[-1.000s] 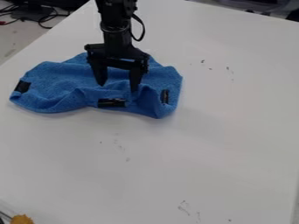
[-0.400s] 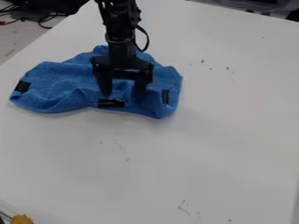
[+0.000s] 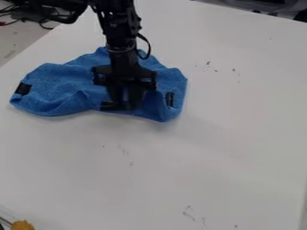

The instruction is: Spread the fabric on the table

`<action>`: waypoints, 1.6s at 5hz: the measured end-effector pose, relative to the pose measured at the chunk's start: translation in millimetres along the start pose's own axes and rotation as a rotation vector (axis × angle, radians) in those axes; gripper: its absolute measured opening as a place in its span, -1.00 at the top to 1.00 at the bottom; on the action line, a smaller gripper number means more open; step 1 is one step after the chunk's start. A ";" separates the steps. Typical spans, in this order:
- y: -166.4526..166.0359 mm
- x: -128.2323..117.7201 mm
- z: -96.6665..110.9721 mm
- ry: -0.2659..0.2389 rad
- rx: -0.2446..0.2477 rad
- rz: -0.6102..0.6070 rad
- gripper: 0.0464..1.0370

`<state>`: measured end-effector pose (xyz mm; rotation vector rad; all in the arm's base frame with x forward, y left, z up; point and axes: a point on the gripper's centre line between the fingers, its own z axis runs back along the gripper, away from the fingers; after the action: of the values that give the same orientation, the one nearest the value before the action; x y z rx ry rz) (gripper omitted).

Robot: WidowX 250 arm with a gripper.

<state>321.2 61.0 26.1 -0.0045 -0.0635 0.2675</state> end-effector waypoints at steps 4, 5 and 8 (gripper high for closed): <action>-0.5 -1.0 50.2 0.006 0.144 -0.018 0.99; -4.9 -29.7 57.4 0.006 0.141 0.069 0.99; -22.2 -95.7 32.8 0.006 0.015 0.315 0.99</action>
<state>232.8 14.2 53.2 0.0001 -0.0545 0.5829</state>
